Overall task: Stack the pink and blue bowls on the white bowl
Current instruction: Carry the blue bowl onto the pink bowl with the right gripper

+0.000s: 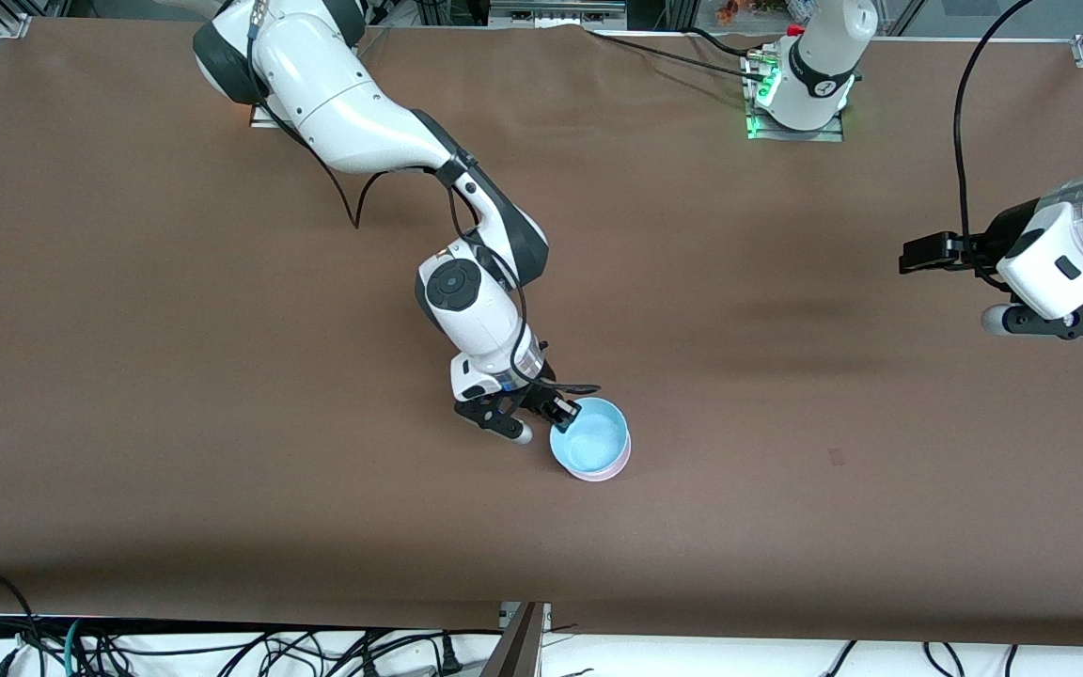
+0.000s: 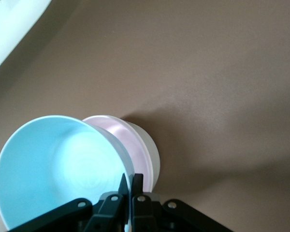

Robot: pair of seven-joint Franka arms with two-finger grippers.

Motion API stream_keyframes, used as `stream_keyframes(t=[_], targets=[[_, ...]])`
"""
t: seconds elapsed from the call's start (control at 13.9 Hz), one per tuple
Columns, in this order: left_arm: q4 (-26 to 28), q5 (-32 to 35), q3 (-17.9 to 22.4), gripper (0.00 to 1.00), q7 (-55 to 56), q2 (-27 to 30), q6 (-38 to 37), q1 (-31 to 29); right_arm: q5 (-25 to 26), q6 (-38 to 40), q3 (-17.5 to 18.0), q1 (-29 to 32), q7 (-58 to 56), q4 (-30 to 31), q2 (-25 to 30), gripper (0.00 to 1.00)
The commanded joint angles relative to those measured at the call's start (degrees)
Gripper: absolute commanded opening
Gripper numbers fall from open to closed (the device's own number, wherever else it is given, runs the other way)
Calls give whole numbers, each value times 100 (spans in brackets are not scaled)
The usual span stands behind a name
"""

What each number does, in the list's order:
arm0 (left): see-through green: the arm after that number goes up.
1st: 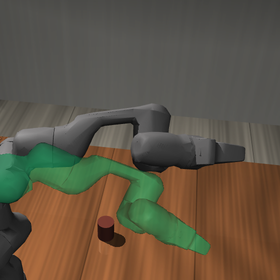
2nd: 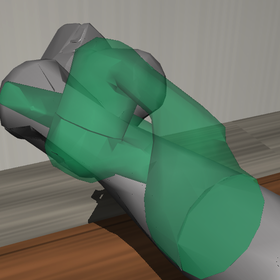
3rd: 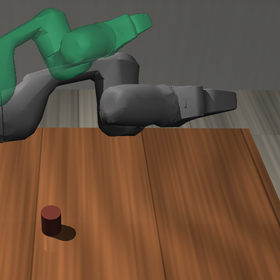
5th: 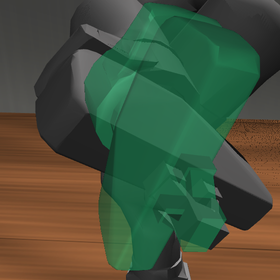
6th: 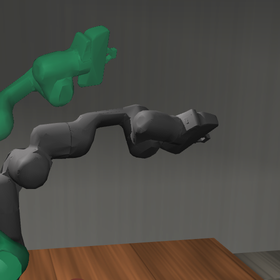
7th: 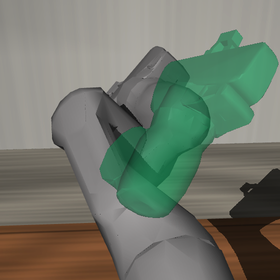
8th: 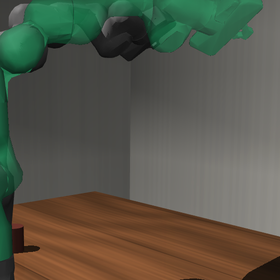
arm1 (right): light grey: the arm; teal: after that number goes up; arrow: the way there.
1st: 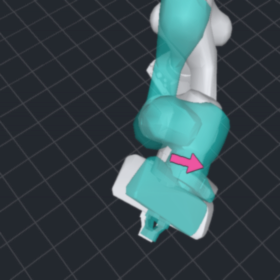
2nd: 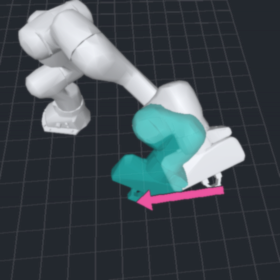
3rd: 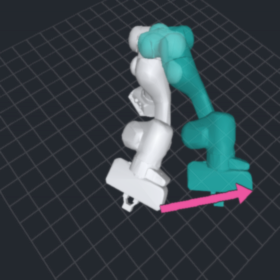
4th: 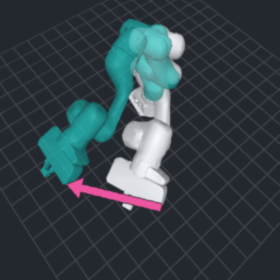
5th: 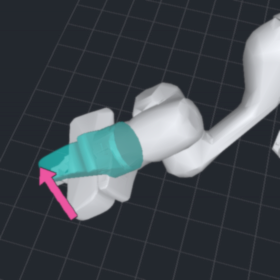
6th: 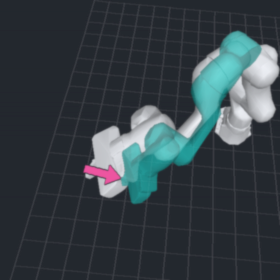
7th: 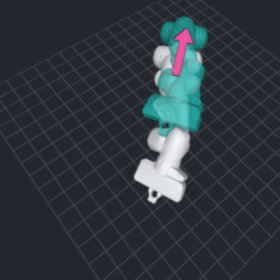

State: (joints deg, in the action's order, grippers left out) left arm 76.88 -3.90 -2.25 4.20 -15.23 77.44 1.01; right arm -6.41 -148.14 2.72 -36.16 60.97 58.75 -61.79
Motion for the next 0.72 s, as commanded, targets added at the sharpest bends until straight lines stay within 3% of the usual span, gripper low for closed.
stream_keyframes(t=[0.0,0.65], targets=[[64,127,-22,100,46,100,-44,-22,69,-101,0,-40,-94,-206,-228,0],[64,126,-21,100,46,100,-44,-22,693,329,0,-40,-270,-180,-228,0]])
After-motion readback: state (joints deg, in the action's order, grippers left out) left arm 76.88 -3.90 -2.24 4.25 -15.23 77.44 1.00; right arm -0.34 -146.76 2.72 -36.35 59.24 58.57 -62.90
